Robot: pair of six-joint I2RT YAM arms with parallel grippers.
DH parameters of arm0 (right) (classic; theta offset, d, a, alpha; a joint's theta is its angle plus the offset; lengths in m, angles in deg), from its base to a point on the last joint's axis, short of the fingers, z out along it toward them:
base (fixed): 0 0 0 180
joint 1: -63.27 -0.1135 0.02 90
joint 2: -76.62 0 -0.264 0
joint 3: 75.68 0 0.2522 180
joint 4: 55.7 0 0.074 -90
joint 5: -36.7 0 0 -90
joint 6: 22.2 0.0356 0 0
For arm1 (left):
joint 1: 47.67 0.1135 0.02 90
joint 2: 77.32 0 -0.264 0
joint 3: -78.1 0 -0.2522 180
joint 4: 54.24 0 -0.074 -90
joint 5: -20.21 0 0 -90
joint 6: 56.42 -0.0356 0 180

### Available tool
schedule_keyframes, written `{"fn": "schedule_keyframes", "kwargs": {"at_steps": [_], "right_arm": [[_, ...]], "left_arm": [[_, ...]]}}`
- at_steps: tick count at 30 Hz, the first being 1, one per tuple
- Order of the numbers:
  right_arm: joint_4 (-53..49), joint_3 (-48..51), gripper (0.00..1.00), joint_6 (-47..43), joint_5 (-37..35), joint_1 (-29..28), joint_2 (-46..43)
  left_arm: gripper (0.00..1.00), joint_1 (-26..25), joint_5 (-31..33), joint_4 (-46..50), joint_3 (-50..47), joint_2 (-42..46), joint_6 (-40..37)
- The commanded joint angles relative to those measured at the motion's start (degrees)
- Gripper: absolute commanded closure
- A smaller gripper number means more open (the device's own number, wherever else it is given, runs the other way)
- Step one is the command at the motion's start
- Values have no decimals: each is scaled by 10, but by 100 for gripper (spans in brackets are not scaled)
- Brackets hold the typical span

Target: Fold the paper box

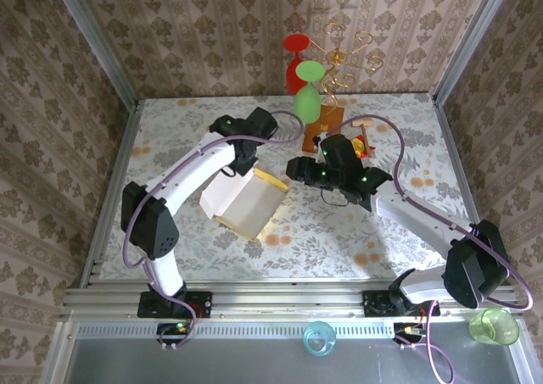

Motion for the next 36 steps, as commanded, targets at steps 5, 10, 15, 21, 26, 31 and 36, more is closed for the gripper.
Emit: {"fn": "schedule_keyframes", "kwargs": {"at_steps": [5, 10, 15, 21, 26, 31, 36], "right_arm": [[-59, -86, 54, 137, 28, 64, 92], [-65, -73, 48, 301, 20, 67, 62], [-67, -60, 46, 452, -6, 62, 18], [7, -26, 45, 625, 9, 56, 28], [20, -28, 45, 670, 52, 60, 64], [30, -1, 45, 695, 56, 78, 79], [-25, 3, 45, 616, 63, 122, 57]], "left_arm": [[100, -35, 10, -144, -51, 27, -226], [100, -50, -7, -265, -112, 72, -338], [100, -57, -13, -322, -138, 88, -395], [100, -76, -14, -365, -167, 93, -412], [100, -90, -14, -387, -180, 88, -421], [100, -101, -13, -400, -195, 92, -426], [100, -103, -17, -406, -214, 106, -438]]}}
